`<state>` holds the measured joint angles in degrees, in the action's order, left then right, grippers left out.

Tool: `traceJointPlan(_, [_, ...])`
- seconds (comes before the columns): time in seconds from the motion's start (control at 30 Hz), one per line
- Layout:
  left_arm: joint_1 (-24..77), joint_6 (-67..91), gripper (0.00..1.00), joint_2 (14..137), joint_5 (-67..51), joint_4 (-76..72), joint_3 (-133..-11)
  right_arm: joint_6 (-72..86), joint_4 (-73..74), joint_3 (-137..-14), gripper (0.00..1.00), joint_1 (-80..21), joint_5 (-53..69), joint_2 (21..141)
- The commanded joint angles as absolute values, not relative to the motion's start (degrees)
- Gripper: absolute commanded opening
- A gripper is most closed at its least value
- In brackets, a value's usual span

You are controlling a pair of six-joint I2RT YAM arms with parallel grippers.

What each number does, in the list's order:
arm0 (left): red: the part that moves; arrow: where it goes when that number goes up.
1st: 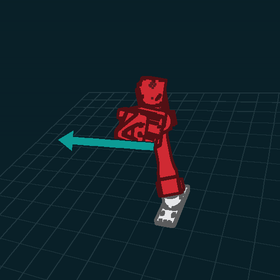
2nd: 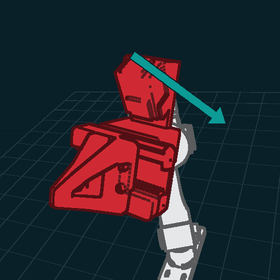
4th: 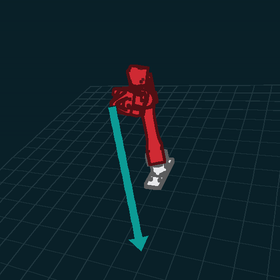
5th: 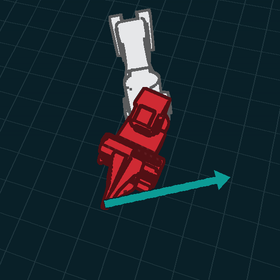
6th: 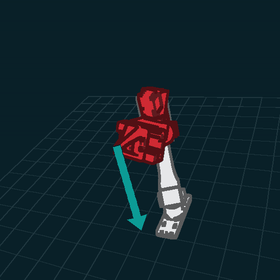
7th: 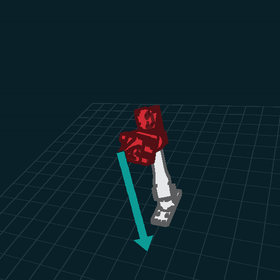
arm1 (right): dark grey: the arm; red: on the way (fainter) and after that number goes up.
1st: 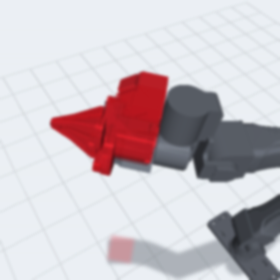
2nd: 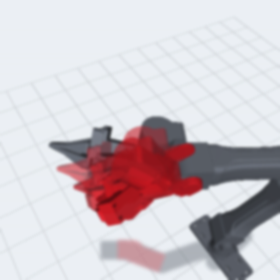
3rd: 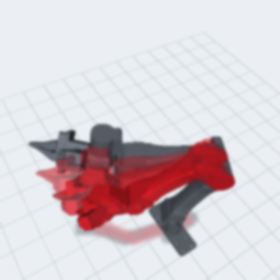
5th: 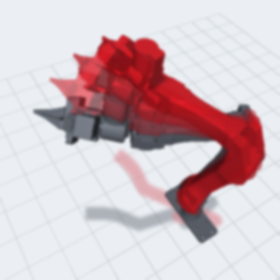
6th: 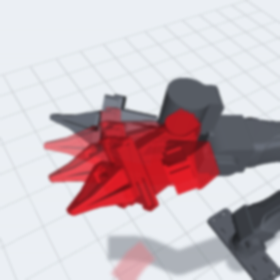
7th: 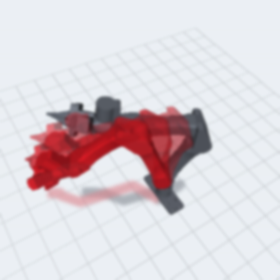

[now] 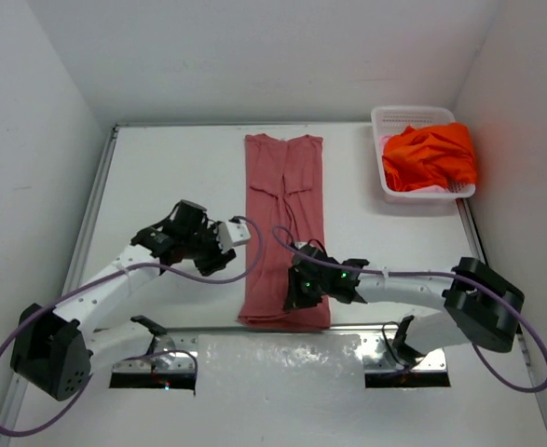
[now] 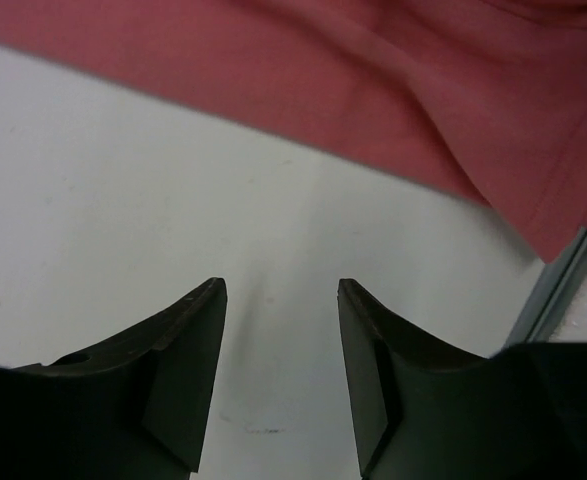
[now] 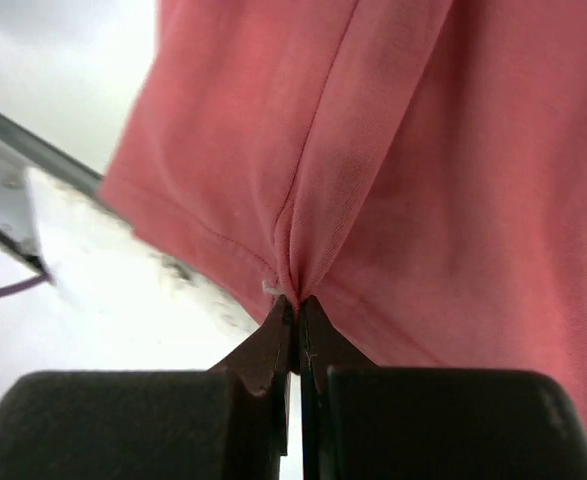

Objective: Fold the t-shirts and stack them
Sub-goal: Grab the bottom of the folded rectangular tshirt with both arms

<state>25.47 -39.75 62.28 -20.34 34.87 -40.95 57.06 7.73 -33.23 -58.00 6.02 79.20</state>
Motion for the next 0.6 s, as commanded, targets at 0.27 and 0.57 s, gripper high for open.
traceJointPlan(0.27, [43.1,-49.9,0.55,64.2,-18.2,40.1,-42.2,59.6,8.1,-27.2,0.13,-58.0,5.0,75.7])
traceJointPlan(0.57, [46.8,-86.7,0.60,54.1,-22.1,40.9,-35.6,51.3,31.9,-38.0,0.63,-52.3,-2.0,64.2])
